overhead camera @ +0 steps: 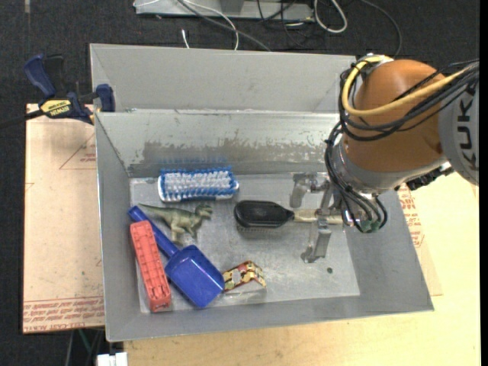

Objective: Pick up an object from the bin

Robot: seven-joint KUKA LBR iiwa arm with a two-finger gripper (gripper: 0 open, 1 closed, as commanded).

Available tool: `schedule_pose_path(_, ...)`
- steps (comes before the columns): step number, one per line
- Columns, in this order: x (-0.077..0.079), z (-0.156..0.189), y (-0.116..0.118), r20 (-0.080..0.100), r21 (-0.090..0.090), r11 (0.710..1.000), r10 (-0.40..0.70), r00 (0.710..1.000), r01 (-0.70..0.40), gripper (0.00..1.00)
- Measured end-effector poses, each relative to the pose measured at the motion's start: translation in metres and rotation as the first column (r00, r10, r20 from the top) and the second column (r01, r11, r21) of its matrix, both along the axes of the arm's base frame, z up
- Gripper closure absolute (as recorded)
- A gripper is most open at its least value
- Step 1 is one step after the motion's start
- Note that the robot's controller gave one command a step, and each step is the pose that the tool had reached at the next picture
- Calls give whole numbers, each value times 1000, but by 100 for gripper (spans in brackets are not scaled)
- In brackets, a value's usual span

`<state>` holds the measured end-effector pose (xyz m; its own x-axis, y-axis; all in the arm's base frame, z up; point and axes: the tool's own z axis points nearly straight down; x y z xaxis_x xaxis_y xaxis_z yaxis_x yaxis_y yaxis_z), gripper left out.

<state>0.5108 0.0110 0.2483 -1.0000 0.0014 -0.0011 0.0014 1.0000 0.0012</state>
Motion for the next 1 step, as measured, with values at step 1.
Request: schedule_pose_path(1, 0, 0, 0, 0, 0, 1000, 0, 1000, 0, 0)
